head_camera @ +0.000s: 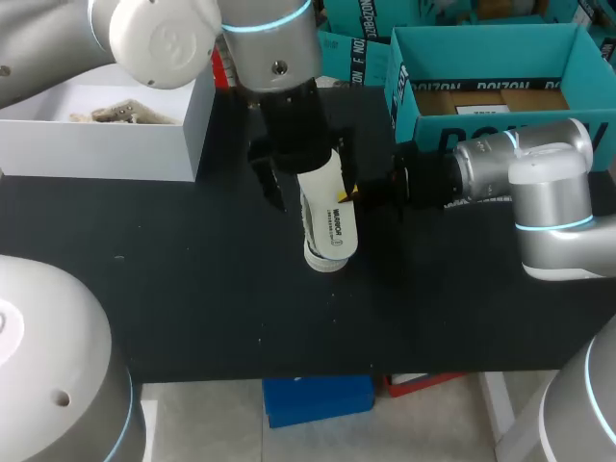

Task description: Take the shoe out of the shoebox, open the shoe tongue, remove and reinsert the insole, then place the shoe into the shoebox

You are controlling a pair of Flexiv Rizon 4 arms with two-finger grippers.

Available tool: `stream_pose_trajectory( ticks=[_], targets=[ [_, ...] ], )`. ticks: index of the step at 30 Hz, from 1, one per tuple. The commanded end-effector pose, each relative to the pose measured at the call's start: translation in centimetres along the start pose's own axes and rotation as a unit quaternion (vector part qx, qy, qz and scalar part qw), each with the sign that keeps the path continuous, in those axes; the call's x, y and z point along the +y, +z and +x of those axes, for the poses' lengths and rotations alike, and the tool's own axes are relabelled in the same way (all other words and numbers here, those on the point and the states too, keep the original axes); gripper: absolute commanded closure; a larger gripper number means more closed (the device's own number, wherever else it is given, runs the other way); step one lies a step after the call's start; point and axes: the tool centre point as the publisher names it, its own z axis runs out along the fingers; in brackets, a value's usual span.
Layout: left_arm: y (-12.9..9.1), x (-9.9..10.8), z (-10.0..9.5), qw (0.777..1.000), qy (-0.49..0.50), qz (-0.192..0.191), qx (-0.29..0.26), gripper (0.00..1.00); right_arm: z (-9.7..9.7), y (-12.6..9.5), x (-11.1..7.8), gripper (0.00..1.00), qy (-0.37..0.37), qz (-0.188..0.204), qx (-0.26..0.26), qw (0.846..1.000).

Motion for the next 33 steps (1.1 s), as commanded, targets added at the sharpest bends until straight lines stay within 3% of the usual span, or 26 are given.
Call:
stream_pose_trajectory(
  ticks=[1,4,9,16,19,23,28,33],
  targets=[
    [0.0,-0.4,0.2,1.0,-0.001,-0.009,-0.004,0.0,-0.1,0.1,0.0,1.0,0.0,0.0,0.0,1.0],
    [-0.1,0.0,0.4,0.999,-0.013,-0.016,-0.029,0.0,-0.1,0.1,0.0,1.0,0.0,0.0,0.0,1.0],
    [-0.2,1.2,0.9,0.99,-0.018,0.015,-0.137,0.0,-0.1,0.1,0.0,1.0,0.0,0.0,0.0,1.0],
    [0.5,2.7,1.7,0.96,-0.041,0.054,-0.272,0.0,-0.1,0.1,0.0,1.0,0.0,0.0,0.0,1.0],
    [0.8,3.4,2.3,0.936,-0.057,0.075,-0.338,0.0,-0.1,0.1,0.0,1.0,0.0,0.0,0.0,1.0],
    [1.3,3.9,2.1,0.929,-0.045,0.083,-0.358,0.0,-0.1,0.1,0.0,1.0,0.0,0.0,0.0,1.0],
    [2.3,4.5,2.3,0.896,-0.059,0.11,-0.425,0.0,-0.1,0.1,0.0,1.0,0.0,0.0,0.0,1.0],
    [3.5,5.0,2.7,0.879,-0.081,0.112,-0.456,0.0,-0.1,0.1,0.0,1.0,0.0,0.0,0.0,1.0]
  ],
)
